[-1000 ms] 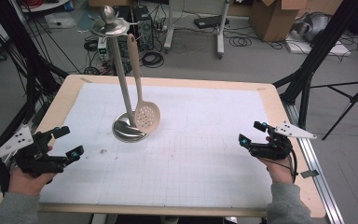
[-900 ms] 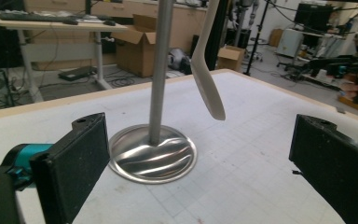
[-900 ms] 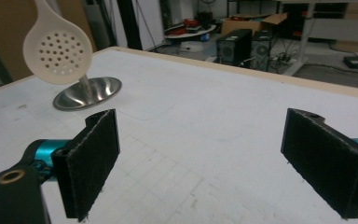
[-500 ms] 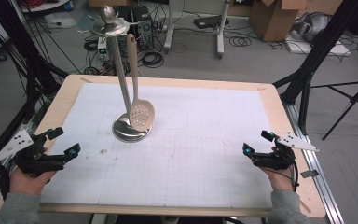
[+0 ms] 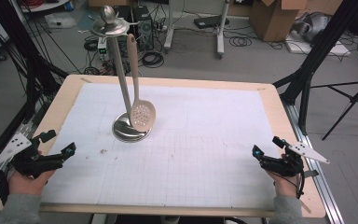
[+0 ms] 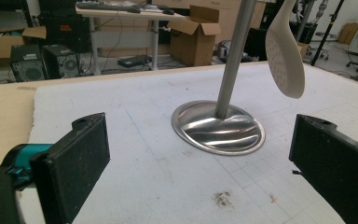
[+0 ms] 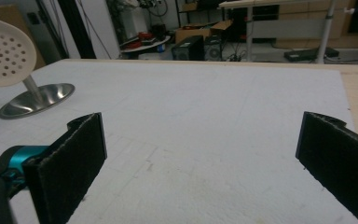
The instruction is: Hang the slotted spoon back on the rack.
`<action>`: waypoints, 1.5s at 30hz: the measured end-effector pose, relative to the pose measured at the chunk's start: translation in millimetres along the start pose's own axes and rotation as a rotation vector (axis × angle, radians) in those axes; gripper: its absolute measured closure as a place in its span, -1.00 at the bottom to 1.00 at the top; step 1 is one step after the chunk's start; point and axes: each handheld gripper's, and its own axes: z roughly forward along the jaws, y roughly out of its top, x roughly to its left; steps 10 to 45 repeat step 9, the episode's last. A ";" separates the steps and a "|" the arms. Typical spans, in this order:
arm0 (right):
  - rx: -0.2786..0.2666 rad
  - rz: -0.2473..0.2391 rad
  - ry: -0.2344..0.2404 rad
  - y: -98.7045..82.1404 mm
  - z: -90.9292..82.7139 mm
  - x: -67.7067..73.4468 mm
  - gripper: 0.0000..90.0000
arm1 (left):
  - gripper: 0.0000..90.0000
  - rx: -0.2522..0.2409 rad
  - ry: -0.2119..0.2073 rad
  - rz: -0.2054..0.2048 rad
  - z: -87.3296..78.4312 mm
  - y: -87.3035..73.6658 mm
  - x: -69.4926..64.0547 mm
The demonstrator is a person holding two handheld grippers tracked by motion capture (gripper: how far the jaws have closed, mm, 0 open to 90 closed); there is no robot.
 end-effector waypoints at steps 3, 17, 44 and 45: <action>-0.008 -0.009 -0.031 -3.0 -2.3 -1.5 -0.99 | -0.88 0.014 0.011 -0.002 1.2 -5.8 1.1; 0.000 0.007 -0.039 -6.4 -1.1 -4.6 -0.99 | -0.88 0.040 0.013 -0.002 4.2 -10.2 -0.5; 0.000 0.007 -0.039 -6.4 -1.1 -4.6 -0.99 | -0.88 0.040 0.013 -0.002 4.2 -10.2 -0.5; 0.000 0.007 -0.039 -6.4 -1.1 -4.6 -0.99 | -0.88 0.040 0.013 -0.002 4.2 -10.2 -0.5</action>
